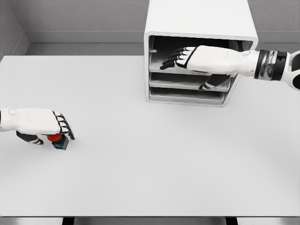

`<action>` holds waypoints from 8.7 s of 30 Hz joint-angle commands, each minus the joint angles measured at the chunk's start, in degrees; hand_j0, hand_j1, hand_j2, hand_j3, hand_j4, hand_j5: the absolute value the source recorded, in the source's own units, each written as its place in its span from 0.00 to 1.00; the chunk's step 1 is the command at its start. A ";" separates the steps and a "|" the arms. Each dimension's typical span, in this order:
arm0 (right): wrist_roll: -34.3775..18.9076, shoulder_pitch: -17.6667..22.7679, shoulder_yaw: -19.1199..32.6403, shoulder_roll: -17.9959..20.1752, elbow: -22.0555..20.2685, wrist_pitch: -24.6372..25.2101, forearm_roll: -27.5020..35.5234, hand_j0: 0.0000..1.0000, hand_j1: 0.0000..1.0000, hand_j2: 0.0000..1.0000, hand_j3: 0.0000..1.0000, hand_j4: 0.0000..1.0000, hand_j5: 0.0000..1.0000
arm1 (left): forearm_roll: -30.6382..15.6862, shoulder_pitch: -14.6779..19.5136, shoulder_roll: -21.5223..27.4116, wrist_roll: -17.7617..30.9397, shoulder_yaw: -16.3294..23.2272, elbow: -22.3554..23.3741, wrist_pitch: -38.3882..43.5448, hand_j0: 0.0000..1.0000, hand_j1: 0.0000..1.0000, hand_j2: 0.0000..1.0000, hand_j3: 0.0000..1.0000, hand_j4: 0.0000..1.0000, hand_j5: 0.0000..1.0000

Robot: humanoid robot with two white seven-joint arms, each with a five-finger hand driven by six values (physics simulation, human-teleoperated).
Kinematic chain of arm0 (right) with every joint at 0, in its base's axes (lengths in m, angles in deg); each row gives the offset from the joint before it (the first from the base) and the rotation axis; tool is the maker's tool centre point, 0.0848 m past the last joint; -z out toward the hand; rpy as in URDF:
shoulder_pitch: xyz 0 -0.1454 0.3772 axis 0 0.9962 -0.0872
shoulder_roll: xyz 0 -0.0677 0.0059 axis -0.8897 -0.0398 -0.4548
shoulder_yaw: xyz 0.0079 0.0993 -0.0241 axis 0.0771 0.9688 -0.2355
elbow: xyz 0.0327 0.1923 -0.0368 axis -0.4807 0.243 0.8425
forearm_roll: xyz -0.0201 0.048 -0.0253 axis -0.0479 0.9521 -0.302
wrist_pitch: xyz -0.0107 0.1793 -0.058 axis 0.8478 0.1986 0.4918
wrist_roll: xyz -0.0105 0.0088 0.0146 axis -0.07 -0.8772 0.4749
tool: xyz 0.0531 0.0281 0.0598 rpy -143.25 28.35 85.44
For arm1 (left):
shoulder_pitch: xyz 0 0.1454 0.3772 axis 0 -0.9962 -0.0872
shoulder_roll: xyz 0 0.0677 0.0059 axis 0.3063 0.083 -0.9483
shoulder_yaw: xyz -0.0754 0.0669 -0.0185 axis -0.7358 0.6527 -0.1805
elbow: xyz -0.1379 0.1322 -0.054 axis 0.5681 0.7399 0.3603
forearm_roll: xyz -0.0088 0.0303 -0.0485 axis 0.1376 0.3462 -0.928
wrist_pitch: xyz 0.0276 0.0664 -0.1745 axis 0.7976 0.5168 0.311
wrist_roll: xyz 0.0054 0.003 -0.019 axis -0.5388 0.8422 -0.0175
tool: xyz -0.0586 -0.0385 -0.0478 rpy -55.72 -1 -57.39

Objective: Slide open multi-storey tabletop storage cabinets and put open load switch and slide close multi-storey tabletop storage cabinets

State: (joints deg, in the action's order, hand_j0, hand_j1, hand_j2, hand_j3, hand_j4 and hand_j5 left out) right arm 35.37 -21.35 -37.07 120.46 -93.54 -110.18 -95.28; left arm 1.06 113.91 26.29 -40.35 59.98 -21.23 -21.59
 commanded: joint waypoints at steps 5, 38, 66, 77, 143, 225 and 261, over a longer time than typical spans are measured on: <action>0.35 0.00 -2.77 -1.68 3.10 3.15 -3.78 1.00 1.00 1.00 1.00 1.00 1.00 | -0.19 -0.09 -0.02 -0.01 0.08 0.02 0.10 0.65 0.65 0.65 0.65 0.65 0.65; 0.35 -0.88 -4.27 0.52 -4.19 19.15 1.32 1.00 1.00 1.00 1.00 1.00 1.00 | -7.14 4.75 0.51 1.13 -0.62 -3.59 0.10 0.45 0.45 0.45 0.45 0.45 0.45; 0.35 -1.05 -5.67 -1.06 -4.73 26.79 -6.06 1.00 1.00 1.00 1.00 1.00 1.00 | -10.83 9.40 -0.28 1.04 -0.62 -4.47 0.10 0.45 0.45 0.45 0.45 0.45 0.45; 0.35 -1.58 -8.83 -1.42 -0.24 19.50 -7.12 1.00 1.00 1.00 1.00 1.00 1.00 | -11.27 10.64 -1.87 1.04 -0.62 -4.38 0.10 0.45 0.45 0.45 0.45 0.45 0.45; 0.35 6.94 -4.44 11.33 -12.54 -2.05 -2.90 1.00 1.00 1.00 1.00 1.00 1.00 | -16.45 26.10 -11.45 0.69 -0.71 -3.94 0.10 0.46 0.46 0.46 0.46 0.46 0.46; 0.35 20.83 32.56 19.41 -9.03 -2.05 23.65 1.00 1.00 1.00 1.00 1.00 1.00 | -17.33 32.43 -27.26 1.50 -0.27 -3.06 0.10 0.46 0.46 0.46 0.46 0.46 0.46; 0.35 39.38 20.44 16.07 -13.16 -2.05 2.55 0.52 0.52 0.52 0.52 0.52 0.52 | -24.81 23.29 -0.63 1.50 0.17 -5.61 0.10 1.00 1.00 1.00 1.00 1.00 1.00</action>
State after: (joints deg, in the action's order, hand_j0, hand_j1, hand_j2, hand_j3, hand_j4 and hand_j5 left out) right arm 35.66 16.78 -12.37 137.11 -106.23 -111.47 -92.45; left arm -22.85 137.20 21.96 -38.81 60.03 -25.52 -21.67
